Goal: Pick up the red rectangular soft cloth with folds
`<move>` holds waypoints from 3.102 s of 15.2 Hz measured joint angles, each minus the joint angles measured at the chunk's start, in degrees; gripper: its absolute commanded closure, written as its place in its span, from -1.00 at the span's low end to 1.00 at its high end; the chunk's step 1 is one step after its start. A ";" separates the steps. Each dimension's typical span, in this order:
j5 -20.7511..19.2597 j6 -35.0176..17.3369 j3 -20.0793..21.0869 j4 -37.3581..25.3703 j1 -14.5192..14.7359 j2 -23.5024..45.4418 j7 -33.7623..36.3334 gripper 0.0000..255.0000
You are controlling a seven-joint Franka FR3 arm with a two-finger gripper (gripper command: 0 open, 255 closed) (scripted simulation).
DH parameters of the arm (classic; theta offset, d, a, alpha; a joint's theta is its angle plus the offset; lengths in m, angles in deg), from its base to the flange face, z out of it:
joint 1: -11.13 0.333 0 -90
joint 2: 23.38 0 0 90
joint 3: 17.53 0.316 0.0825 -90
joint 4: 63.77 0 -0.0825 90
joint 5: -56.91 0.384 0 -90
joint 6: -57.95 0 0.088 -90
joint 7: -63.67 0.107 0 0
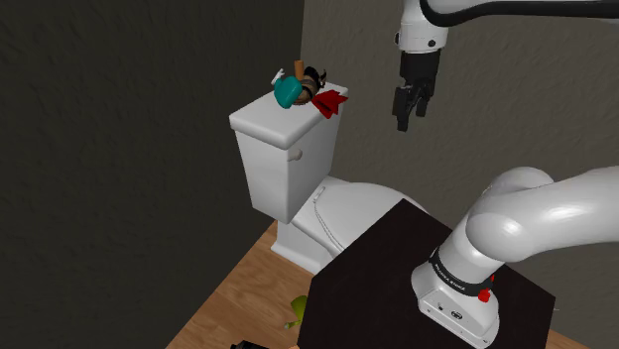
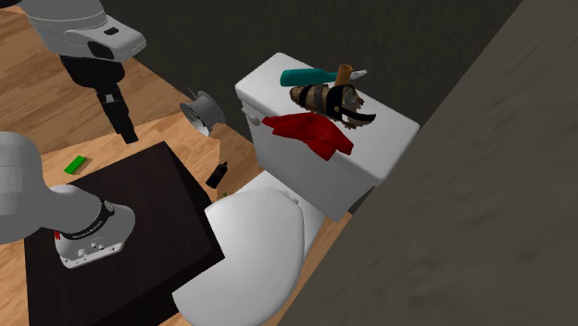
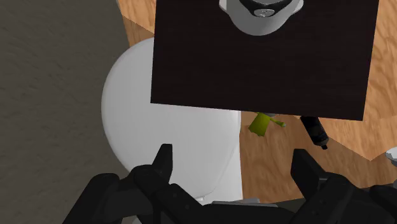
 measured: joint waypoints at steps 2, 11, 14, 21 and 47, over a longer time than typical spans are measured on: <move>0.39 -0.48 -0.19 -0.58 -0.16 1.08 0.39 -1.00; 7.89 -7.87 -4.19 -13.35 -2.31 21.66 5.53 -1.00; 11.10 -9.21 -5.79 -19.32 -2.93 29.16 6.57 -1.00; 19.71 -9.63 -9.48 -33.81 -5.32 45.14 7.89 -1.00; 31.63 -11.54 -11.66 -49.05 -10.42 64.78 8.26 1.00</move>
